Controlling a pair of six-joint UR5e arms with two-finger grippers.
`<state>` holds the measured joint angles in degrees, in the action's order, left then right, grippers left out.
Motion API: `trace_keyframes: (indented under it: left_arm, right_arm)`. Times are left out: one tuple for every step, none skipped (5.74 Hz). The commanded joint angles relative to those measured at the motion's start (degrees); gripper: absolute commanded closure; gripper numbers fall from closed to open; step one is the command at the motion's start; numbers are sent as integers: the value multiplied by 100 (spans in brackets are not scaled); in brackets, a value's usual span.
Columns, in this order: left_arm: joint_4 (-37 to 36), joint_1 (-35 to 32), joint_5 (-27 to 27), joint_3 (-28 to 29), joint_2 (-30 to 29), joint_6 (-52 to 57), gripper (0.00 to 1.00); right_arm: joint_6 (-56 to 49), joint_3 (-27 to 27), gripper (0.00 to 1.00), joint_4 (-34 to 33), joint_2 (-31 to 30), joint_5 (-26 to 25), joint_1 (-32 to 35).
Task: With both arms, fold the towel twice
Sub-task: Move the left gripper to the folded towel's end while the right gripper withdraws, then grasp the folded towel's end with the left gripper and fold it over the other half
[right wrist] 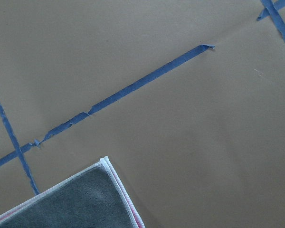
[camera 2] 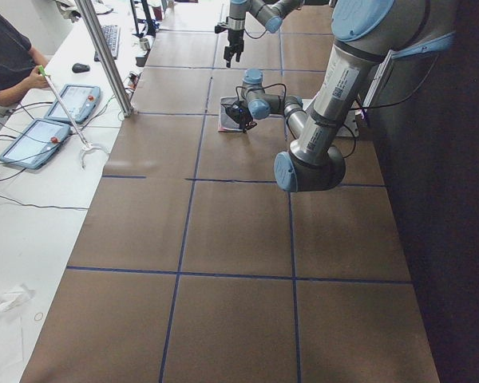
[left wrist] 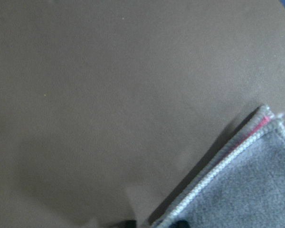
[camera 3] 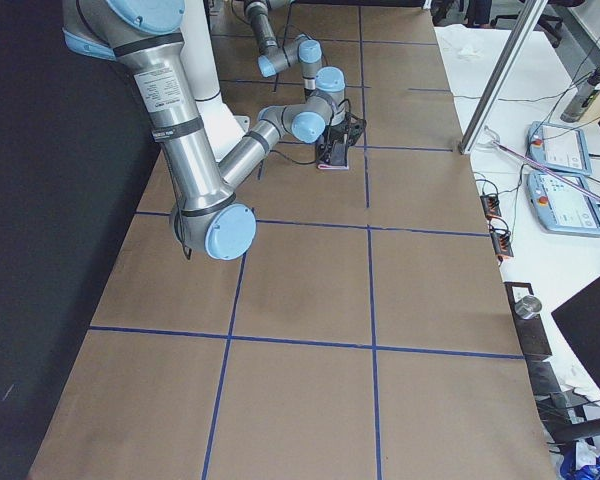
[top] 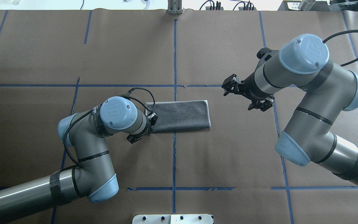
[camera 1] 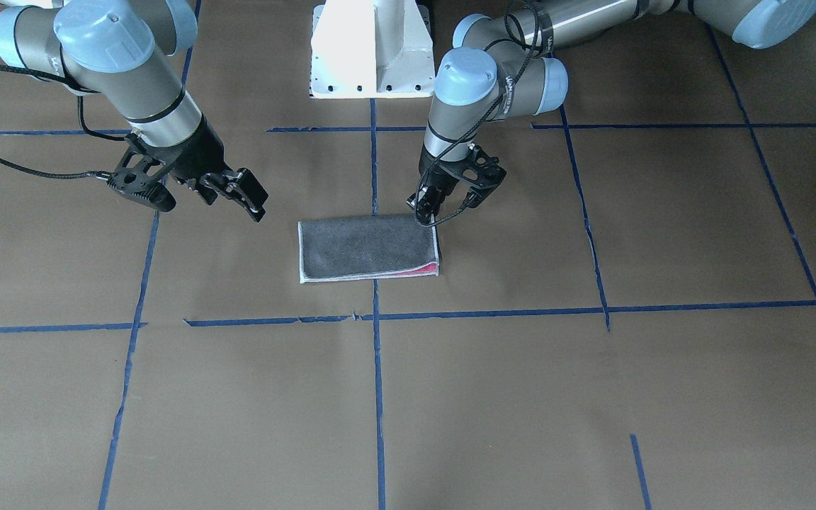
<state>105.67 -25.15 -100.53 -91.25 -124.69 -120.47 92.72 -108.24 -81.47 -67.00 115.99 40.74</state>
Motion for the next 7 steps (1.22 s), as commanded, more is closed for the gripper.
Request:
trace_keyframes:
  left_arm:
    - [6,-25,112,-25,-3,41,100]
    - [-2,-60,112,-112,-12,41,100]
    - [-11,-130,112,-113,-82,50,100]
    - [-150,-261,104,-95,-387,311,100]
    - [-282,-254,156,35,-729,340,100]
    - [-284,-236,165,254,-1081,340,100]
    - [-275,-140,304,674,-1537,340,100]
  right_arm:
    - [0,13,0,0,-6,-6,-5]
    - [0,14,0,-9,-6,-6,-5]
    - [0,5,0,-9,-23,-6,13]
    - [-9,-21,0,-9,-41,3,39]
    - [-9,-126,0,-44,-128,72,152]
    - [-270,-345,0,-44,-512,99,301]
    - [-603,-495,0,-44,-785,108,433]
